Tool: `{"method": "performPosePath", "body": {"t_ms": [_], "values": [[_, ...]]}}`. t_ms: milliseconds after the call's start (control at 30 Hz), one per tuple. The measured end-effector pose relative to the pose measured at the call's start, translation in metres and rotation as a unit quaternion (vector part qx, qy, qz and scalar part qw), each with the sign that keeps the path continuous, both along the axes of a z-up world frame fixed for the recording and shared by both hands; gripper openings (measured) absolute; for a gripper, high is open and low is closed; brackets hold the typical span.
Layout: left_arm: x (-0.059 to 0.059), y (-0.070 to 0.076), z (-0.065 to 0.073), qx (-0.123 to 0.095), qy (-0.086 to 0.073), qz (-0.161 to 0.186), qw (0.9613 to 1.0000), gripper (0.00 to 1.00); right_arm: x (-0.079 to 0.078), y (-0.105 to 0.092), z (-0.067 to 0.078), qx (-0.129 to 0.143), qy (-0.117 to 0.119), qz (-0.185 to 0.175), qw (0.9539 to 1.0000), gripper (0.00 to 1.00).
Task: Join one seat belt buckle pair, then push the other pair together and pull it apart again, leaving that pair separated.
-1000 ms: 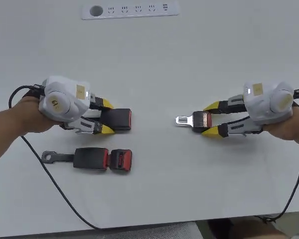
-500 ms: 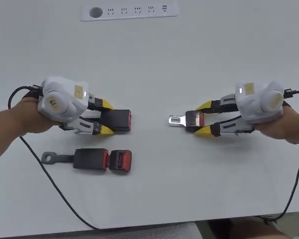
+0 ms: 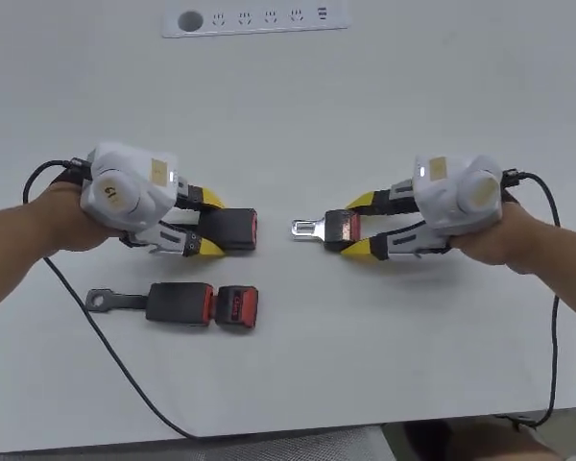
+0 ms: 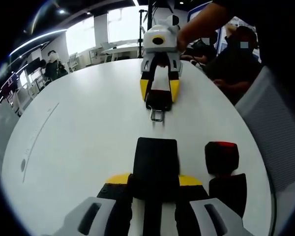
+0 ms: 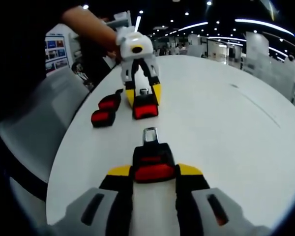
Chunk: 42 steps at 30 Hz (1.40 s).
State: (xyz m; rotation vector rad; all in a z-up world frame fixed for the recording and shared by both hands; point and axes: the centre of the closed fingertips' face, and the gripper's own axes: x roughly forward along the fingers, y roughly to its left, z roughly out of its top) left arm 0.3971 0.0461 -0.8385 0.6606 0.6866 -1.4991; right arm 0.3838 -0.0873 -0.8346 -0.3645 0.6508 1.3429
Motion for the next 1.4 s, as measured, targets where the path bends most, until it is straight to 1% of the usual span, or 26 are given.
{"method": "performPosePath", "body": {"t_ms": [133, 267, 467, 600, 700, 733, 867, 900, 967, 1067, 1133, 1200, 1267, 1300, 1400], "values": [[0.001, 0.000, 0.000, 0.002, 0.000, 0.000, 1.0000, 0.34, 0.002, 0.009, 0.001, 0.001, 0.004, 0.000, 1.0000, 0.32], [0.001, 0.000, -0.001, 0.003, -0.001, -0.001, 1.0000, 0.34, 0.008, 0.020, 0.001, -0.003, -0.002, 0.008, 1.0000, 0.32], [0.001, 0.000, -0.001, 0.009, -0.002, -0.006, 0.9999, 0.33, 0.015, 0.041, 0.002, 0.000, 0.000, 0.007, 1.0000, 0.32], [0.001, 0.000, -0.001, 0.012, -0.004, -0.008, 0.9999, 0.33, 0.017, 0.049, 0.003, 0.001, 0.000, 0.005, 1.0000, 0.32], [0.002, 0.000, -0.001, 0.014, -0.005, -0.009, 0.9998, 0.33, 0.017, 0.060, 0.003, 0.006, 0.001, 0.003, 1.0000, 0.32], [0.002, 0.000, -0.002, 0.015, -0.005, -0.009, 0.9998, 0.33, 0.017, 0.063, 0.002, 0.003, -0.002, 0.006, 1.0000, 0.32], [0.002, 0.000, -0.002, 0.014, -0.005, -0.009, 0.9998, 0.33, 0.017, 0.060, 0.000, 0.000, 0.002, 0.005, 1.0000, 0.32], [0.001, 0.000, -0.002, 0.017, -0.008, -0.011, 0.9998, 0.33, 0.017, 0.060, -0.001, 0.000, 0.003, 0.004, 1.0000, 0.32], [0.001, 0.000, -0.002, 0.018, -0.008, -0.012, 0.9997, 0.33, 0.017, 0.063, -0.001, -0.001, 0.007, 0.002, 1.0000, 0.32], [0.000, -0.001, -0.001, 0.017, -0.008, -0.013, 0.9997, 0.33, 0.017, 0.069, -0.003, -0.010, 0.009, 0.004, 0.9999, 0.32], [0.000, -0.001, -0.001, 0.019, -0.007, -0.018, 0.9996, 0.33, 0.017, 0.077, -0.005, -0.011, 0.008, 0.008, 0.9999, 0.32], [0.000, -0.001, -0.001, 0.020, -0.007, -0.019, 0.9996, 0.33, 0.016, 0.079, -0.005, -0.015, 0.011, 0.008, 0.9998, 0.32], [0.000, -0.001, -0.001, 0.018, -0.005, -0.017, 0.9997, 0.33, 0.015, 0.079, -0.004, -0.012, 0.021, 0.003, 0.9997, 0.32], [0.000, -0.001, -0.001, 0.018, -0.004, -0.015, 0.9997, 0.33, 0.014, 0.078, -0.005, -0.012, 0.020, 0.003, 0.9997, 0.32], [0.000, -0.001, -0.001, 0.018, -0.003, -0.013, 0.9998, 0.33, 0.014, 0.080, -0.006, -0.024, 0.021, 0.004, 0.9995, 0.32]]}}
